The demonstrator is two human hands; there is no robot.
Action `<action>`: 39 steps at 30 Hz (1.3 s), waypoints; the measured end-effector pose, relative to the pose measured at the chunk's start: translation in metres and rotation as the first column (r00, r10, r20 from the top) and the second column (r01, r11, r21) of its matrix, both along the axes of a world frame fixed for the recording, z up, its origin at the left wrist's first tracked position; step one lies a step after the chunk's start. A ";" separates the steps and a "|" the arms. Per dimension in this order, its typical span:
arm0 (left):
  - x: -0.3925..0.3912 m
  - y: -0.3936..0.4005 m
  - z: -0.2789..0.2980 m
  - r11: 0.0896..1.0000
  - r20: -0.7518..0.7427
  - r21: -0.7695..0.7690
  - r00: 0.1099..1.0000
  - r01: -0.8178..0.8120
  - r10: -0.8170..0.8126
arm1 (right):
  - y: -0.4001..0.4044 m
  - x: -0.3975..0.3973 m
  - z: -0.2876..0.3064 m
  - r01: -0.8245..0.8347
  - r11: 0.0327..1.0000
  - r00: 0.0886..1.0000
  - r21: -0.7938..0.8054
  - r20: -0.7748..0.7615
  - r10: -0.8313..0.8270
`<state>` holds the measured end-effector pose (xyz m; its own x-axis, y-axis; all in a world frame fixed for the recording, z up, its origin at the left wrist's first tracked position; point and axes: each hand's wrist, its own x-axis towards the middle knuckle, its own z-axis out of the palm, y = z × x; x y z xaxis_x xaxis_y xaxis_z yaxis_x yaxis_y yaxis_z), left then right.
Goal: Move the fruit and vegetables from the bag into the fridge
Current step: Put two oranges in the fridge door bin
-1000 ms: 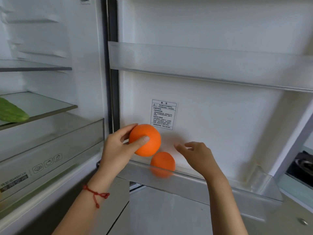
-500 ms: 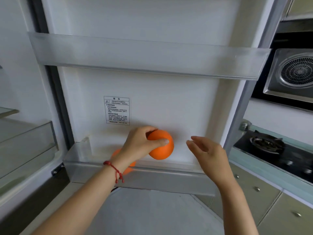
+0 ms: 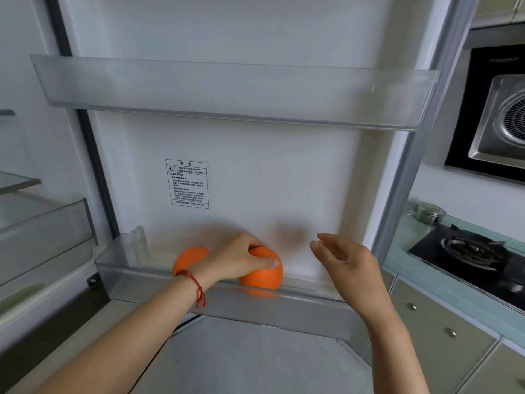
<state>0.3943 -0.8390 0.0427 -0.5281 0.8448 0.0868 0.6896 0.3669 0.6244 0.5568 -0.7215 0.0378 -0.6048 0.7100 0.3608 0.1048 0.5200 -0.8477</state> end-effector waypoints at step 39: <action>0.176 0.012 -0.052 0.789 -0.200 0.402 0.885 0.465 -0.420 | -0.075 0.220 -0.069 0.686 0.712 0.685 0.147 0.198 -0.701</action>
<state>0.5698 -0.8266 -0.0089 -0.0756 0.8490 0.5230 0.7740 -0.2807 0.5675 0.7771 -0.7965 -0.0309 -0.0152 0.9424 0.3341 0.6353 0.2671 -0.7246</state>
